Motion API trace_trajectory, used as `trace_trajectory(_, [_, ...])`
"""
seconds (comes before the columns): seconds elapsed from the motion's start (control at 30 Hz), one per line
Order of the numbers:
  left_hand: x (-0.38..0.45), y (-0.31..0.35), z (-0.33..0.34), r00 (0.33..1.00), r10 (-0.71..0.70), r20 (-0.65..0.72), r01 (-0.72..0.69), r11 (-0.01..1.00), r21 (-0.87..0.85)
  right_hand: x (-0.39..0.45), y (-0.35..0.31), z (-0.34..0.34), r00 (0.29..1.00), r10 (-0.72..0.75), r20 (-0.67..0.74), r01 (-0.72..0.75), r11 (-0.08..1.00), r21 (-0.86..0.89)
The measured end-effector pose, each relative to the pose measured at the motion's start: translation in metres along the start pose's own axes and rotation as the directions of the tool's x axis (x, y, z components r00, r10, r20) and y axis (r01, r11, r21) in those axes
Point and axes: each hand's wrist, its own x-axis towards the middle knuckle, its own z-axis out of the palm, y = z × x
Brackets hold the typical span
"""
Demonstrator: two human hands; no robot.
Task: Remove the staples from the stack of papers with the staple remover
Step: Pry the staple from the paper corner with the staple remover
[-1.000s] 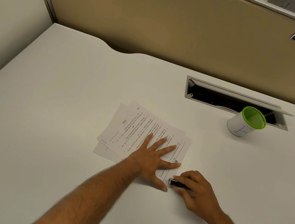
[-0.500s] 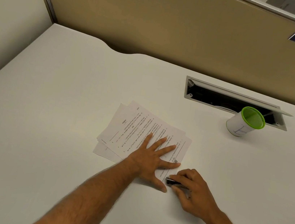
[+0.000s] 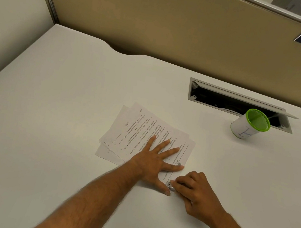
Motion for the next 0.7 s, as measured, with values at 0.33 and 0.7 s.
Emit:
trace_trajectory(0.33, [0.001, -0.001, 0.003, 1.000, 0.002, -0.003, -0.002, 1.000, -0.001, -0.005, -0.001, 0.001, 0.999, -0.009, -0.052, 0.007, 0.999, -0.050])
trace_trajectory(0.7, [-0.007, -0.003, 0.008, 0.993, 0.023, -0.112, -0.033, 0.996, -0.087, 0.001, 0.021, -0.025, 0.300, 0.945, 0.132, -0.454, 0.019, 0.891])
